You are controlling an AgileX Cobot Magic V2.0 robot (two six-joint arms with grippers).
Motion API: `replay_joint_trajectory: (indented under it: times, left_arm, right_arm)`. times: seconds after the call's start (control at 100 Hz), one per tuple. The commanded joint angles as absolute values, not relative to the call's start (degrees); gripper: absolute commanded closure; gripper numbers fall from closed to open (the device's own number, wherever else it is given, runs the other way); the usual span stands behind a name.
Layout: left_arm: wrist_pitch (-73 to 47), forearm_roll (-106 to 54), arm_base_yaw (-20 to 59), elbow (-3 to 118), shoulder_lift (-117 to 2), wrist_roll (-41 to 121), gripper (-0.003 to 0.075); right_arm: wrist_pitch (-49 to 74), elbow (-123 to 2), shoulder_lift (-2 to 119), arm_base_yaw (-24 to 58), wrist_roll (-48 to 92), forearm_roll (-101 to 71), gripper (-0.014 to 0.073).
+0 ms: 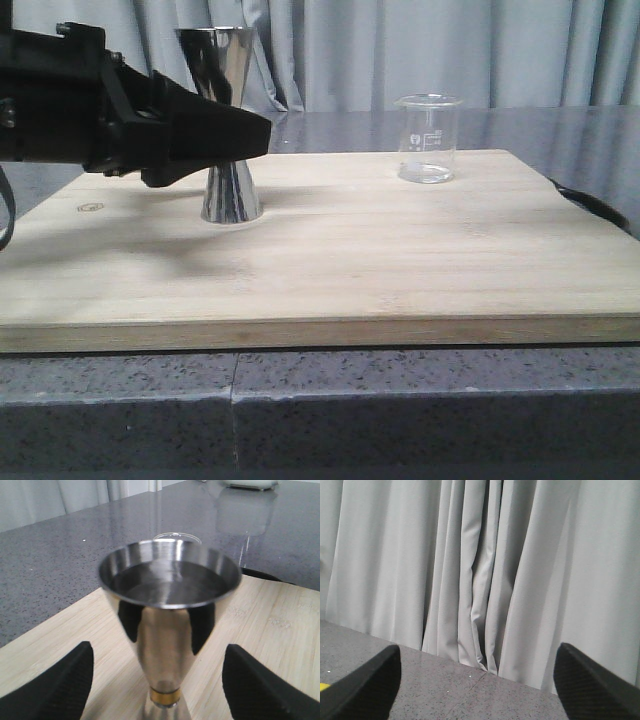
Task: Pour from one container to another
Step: 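Open the left gripper and pull it back from the jigger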
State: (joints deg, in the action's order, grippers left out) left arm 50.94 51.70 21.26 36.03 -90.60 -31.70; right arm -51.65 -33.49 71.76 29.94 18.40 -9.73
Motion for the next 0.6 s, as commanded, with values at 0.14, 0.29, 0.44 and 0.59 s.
replay_joint_trajectory:
  times: [0.14,0.29,0.44,0.59]
  left_arm:
    - [49.0,50.2,21.0,37.5,-86.3,-34.3,0.0216]
    - [45.5,53.3,21.0,37.5,-84.5,-37.8,0.0216]
    - [44.3,57.0,21.0,37.5,-82.8,-42.5,0.0216]
    - [42.9,60.2,21.0,37.5,-80.4,-45.7,0.0216]
  right_arm:
    - [-56.8,-34.8,70.2,30.0,18.6,-8.6,0.0026]
    - [-56.8,-34.8,70.2,30.0,18.6,-8.6,0.0026]
    - [-56.9,-34.8,70.2,30.0,18.6,-8.6,0.0026]
    - [-57.3,-34.8,70.2,30.0,18.6,-8.6,0.0026]
